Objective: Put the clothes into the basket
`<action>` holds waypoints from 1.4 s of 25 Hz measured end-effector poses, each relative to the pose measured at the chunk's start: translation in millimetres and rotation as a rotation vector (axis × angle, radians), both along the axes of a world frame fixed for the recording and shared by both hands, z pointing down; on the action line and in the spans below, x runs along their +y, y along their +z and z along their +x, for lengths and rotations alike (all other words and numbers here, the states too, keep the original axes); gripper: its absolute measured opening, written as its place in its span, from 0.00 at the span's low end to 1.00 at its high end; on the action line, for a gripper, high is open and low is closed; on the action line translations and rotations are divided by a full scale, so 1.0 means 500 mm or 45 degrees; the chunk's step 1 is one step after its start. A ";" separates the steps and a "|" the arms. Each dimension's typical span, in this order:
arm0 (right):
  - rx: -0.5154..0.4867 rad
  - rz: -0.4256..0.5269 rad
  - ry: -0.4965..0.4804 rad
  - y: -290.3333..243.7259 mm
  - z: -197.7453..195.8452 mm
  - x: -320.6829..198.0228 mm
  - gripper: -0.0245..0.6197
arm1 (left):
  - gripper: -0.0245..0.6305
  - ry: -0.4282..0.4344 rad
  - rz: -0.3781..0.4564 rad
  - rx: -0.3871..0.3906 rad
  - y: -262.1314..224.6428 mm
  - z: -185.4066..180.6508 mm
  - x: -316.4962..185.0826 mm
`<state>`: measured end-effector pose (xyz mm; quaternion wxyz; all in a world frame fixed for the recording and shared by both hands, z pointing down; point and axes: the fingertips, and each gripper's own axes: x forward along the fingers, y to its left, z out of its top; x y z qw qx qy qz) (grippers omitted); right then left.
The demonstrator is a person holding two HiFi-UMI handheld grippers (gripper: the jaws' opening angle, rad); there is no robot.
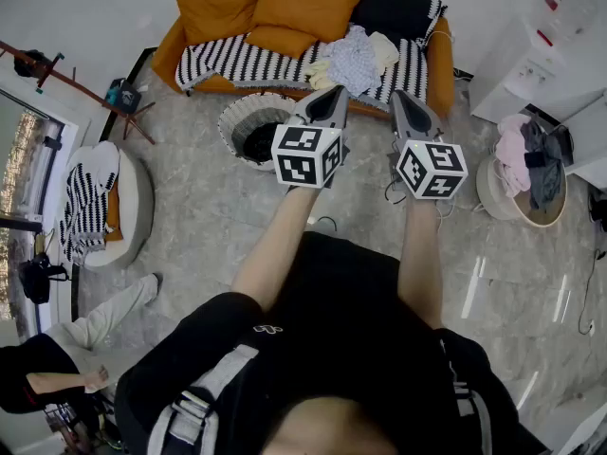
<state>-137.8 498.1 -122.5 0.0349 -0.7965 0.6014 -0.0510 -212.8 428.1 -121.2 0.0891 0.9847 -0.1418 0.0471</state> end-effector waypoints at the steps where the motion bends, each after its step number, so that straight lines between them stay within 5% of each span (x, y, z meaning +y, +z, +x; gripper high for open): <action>1: 0.004 0.001 0.001 -0.001 0.003 0.000 0.06 | 0.05 0.002 0.002 0.000 -0.002 0.003 0.001; 18: -0.067 0.051 0.159 0.044 0.185 -0.014 0.06 | 0.06 -0.032 -0.103 0.001 0.085 0.092 -0.118; 27: -0.105 -0.063 0.136 0.137 0.367 -0.253 0.06 | 0.06 -0.060 -0.249 -0.042 0.204 0.286 -0.370; 35: -0.273 -0.141 0.138 0.240 0.606 -0.573 0.06 | 0.06 -0.007 -0.329 -0.208 0.316 0.528 -0.661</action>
